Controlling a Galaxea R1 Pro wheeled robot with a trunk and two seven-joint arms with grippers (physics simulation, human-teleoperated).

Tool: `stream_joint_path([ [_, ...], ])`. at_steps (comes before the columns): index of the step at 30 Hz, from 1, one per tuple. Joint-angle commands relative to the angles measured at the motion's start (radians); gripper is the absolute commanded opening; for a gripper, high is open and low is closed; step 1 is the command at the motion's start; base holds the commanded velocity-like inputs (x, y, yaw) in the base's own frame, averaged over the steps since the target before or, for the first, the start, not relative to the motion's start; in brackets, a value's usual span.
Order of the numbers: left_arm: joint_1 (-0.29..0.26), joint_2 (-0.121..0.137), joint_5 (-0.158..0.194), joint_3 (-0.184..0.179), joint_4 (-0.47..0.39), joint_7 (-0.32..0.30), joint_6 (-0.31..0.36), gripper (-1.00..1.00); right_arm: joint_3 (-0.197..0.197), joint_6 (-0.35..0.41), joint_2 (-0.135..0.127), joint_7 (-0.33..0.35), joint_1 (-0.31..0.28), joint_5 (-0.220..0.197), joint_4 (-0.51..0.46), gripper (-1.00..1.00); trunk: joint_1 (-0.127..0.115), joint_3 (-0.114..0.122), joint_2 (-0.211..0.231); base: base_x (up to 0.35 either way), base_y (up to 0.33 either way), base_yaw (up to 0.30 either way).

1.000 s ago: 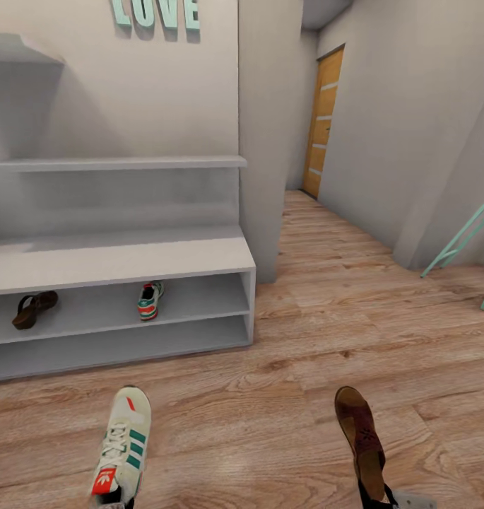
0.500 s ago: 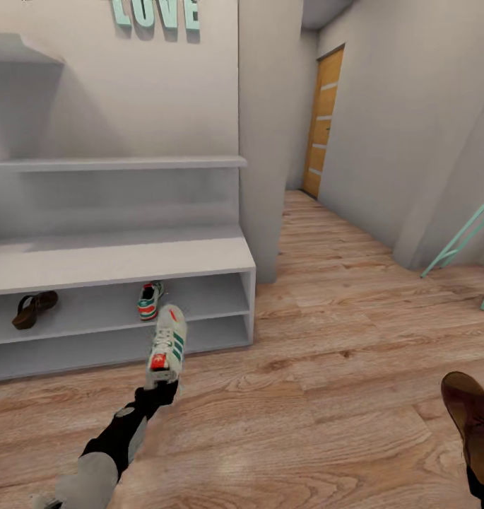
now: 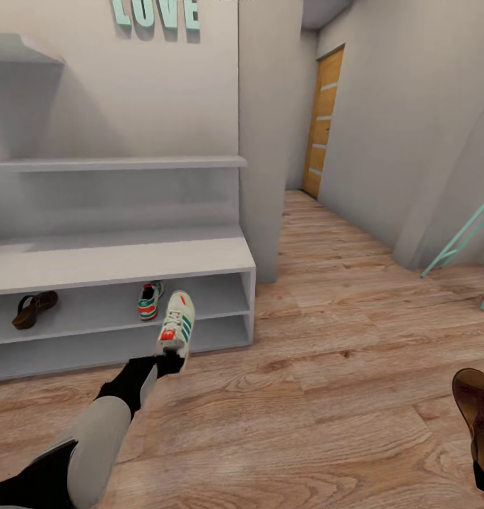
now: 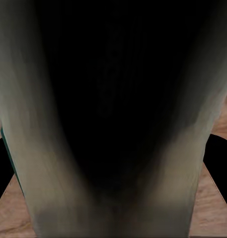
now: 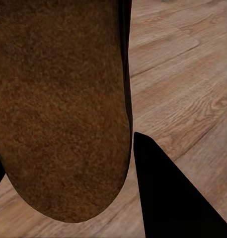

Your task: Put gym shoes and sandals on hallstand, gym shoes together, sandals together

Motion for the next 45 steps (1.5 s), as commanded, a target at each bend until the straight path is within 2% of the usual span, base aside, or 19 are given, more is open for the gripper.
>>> stream_joint_path([
  [1, -0.017, -0.001, -0.011, 0.008, 0.000, 0.007, 0.034, -1.00, -0.008, -0.001, 0.001, 0.011, -0.001, 0.001, 0.001, -1.00, 0.000, -0.001, 0.000, 0.000, 0.000, 0.000],
  [3, -0.043, -0.002, -0.011, 0.008, 0.003, 0.031, 0.086, -1.00, -0.008, -0.001, 0.001, 0.011, -0.001, 0.001, 0.000, -1.00, 0.000, -0.001, 0.000, 0.000, 0.000, 0.000],
  [9, -0.083, -0.002, -0.011, 0.007, 0.007, 0.049, 0.182, -1.00, -0.009, 0.000, 0.002, 0.011, -0.001, 0.001, 0.000, -1.00, 0.000, -0.001, 0.000, 0.000, 0.000, 0.000],
  [15, -0.088, 0.001, -0.012, 0.006, -0.002, 0.048, 0.250, -1.00, -0.009, 0.000, 0.002, 0.011, -0.001, 0.001, 0.000, -1.00, 0.000, -0.001, 0.000, 0.000, 0.000, 0.000],
  [27, -0.088, 0.000, -0.010, 0.008, -0.008, 0.046, 0.256, -1.00, -0.009, 0.000, 0.003, 0.011, -0.001, 0.001, 0.000, -1.00, 0.000, -0.001, 0.000, 0.000, 0.000, 0.000],
  [36, -0.088, 0.000, -0.010, 0.008, -0.009, 0.047, 0.256, -1.00, -0.009, 0.000, 0.003, 0.011, -0.001, 0.001, 0.000, -1.00, 0.034, -0.039, -0.063, 0.000, 0.000, 0.100],
  [45, -0.087, 0.001, -0.012, 0.007, -0.009, 0.048, 0.256, -1.00, -0.008, 0.000, 0.003, 0.011, -0.001, 0.001, 0.000, -1.00, 0.034, -0.047, -0.063, 0.000, 0.000, 0.098],
])
